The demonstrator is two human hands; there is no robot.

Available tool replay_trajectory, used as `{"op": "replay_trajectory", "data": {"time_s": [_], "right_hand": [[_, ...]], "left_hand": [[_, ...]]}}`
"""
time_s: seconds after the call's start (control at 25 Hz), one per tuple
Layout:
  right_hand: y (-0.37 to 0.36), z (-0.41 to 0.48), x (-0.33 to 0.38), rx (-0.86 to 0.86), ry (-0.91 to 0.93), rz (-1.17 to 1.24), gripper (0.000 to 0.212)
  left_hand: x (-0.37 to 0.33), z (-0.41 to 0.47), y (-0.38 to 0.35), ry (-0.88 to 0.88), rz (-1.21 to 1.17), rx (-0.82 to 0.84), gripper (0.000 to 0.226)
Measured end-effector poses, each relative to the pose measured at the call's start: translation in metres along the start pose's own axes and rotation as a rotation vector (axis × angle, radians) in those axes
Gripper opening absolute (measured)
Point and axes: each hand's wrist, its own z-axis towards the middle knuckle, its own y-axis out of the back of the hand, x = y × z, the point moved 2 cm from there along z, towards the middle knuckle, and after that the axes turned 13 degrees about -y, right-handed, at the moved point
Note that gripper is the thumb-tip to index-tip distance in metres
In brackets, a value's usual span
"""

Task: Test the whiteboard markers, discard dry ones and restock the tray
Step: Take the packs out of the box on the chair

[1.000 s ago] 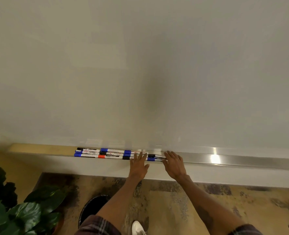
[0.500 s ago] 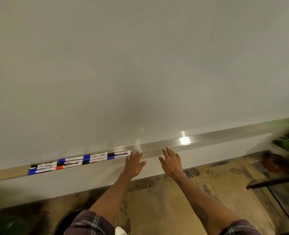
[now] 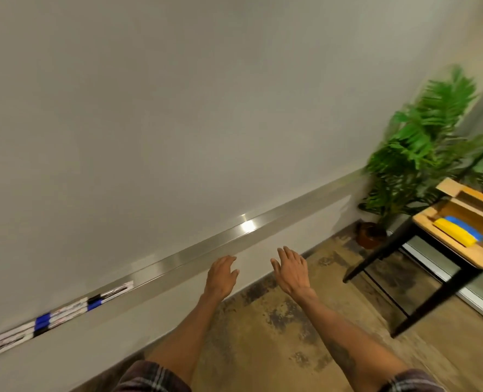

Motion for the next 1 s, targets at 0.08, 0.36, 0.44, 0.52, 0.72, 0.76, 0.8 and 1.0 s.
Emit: {"op": "replay_trajectory", "data": {"time_s": [0.08, 0.36, 0.44, 0.52, 0.72, 0.76, 0.8, 1.0], "right_hand": [[0.02, 0.002, -0.036, -0.049, -0.064, 0.025, 0.045], [0.061, 0.021, -0.154, -0.186, -0.296, 0.08, 0.045], [0.066, 0.029, -0.182, -0.196, -0.363, 0.085, 0.046], [0.071, 0.039, -0.212, -0.211, -0.425, 0.099, 0.045], [0.092, 0.078, -0.284, -0.233, -0.564, 0.113, 0.049], [0.097, 0.087, -0.298, -0.236, -0.586, 0.112, 0.049], [0.102, 0.095, -0.311, -0.237, -0.607, 0.115, 0.049], [0.121, 0.144, -0.368, -0.257, -0.717, 0.145, 0.049]], "left_hand": [[-0.033, 0.017, -0.023, -0.052, -0.018, 0.039, 0.045], [-0.13, 0.074, -0.098, -0.222, -0.032, 0.183, 0.044], [-0.156, 0.094, -0.115, -0.26, -0.059, 0.212, 0.042], [-0.182, 0.118, -0.134, -0.297, -0.087, 0.249, 0.041], [-0.241, 0.188, -0.186, -0.404, -0.074, 0.386, 0.041], [-0.253, 0.204, -0.197, -0.424, -0.061, 0.417, 0.042], [-0.265, 0.219, -0.206, -0.444, -0.054, 0.444, 0.042], [-0.32, 0.293, -0.248, -0.528, -0.081, 0.531, 0.044]]}}
